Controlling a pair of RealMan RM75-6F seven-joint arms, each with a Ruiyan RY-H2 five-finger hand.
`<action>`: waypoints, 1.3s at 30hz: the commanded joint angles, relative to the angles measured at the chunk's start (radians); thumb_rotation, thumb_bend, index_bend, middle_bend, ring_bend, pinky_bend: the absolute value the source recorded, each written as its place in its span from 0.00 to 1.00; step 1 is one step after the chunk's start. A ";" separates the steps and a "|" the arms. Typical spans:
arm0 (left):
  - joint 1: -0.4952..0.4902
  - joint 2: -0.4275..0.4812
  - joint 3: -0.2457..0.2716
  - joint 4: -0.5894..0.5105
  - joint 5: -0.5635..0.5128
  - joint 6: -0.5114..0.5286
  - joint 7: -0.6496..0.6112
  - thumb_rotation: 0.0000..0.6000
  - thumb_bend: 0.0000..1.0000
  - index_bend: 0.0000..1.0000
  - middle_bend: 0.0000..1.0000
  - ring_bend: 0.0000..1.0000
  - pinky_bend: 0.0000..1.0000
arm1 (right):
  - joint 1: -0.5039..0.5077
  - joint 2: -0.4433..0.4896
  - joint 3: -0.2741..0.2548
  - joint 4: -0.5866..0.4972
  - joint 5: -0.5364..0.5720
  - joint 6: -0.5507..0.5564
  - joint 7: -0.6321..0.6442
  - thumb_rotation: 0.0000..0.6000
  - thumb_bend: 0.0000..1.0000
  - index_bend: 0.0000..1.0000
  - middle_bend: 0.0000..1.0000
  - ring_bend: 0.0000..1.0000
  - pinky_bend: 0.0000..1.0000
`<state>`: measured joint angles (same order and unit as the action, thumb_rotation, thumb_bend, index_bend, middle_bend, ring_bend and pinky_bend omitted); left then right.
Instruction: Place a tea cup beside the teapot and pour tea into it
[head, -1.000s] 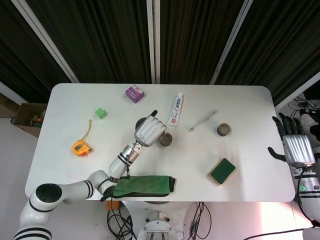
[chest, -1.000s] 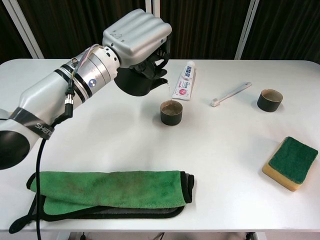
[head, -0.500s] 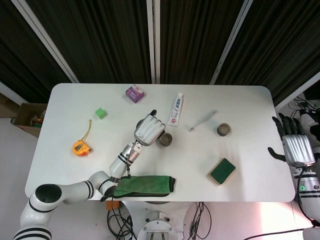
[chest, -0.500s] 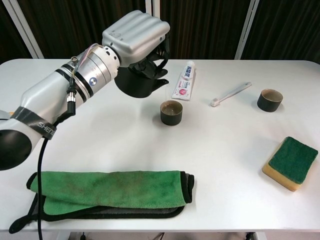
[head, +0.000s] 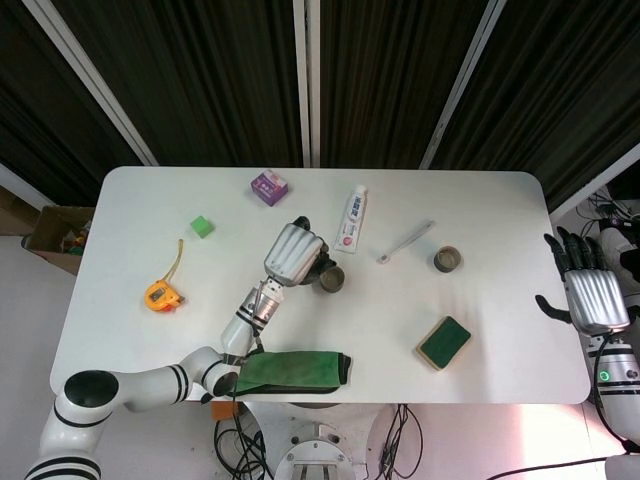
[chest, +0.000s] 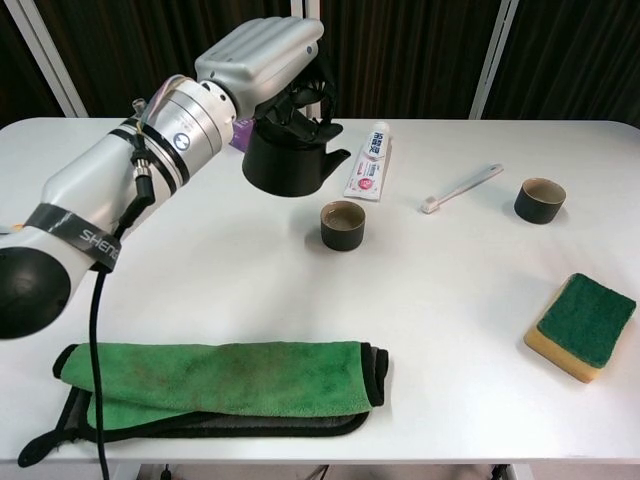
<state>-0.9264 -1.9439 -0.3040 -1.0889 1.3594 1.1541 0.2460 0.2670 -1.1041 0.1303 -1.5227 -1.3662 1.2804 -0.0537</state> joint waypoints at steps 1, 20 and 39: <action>0.017 0.006 -0.008 -0.019 -0.018 0.004 -0.035 1.00 0.29 1.00 1.00 1.00 0.42 | 0.002 -0.002 0.000 0.001 0.000 -0.003 -0.002 1.00 0.19 0.00 0.00 0.00 0.00; 0.147 0.042 0.046 0.037 -0.038 0.026 -0.291 1.00 0.29 1.00 1.00 1.00 0.41 | 0.015 -0.007 -0.002 -0.035 0.003 -0.013 -0.060 1.00 0.19 0.00 0.00 0.00 0.00; 0.217 -0.013 0.114 0.302 0.031 0.054 -0.537 1.00 0.28 1.00 1.00 1.00 0.42 | 0.023 -0.005 -0.004 -0.060 0.017 -0.026 -0.103 1.00 0.19 0.00 0.00 0.00 0.00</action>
<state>-0.7159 -1.9429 -0.1978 -0.8111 1.3838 1.2073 -0.2776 0.2898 -1.1084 0.1261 -1.5829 -1.3494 1.2549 -0.1560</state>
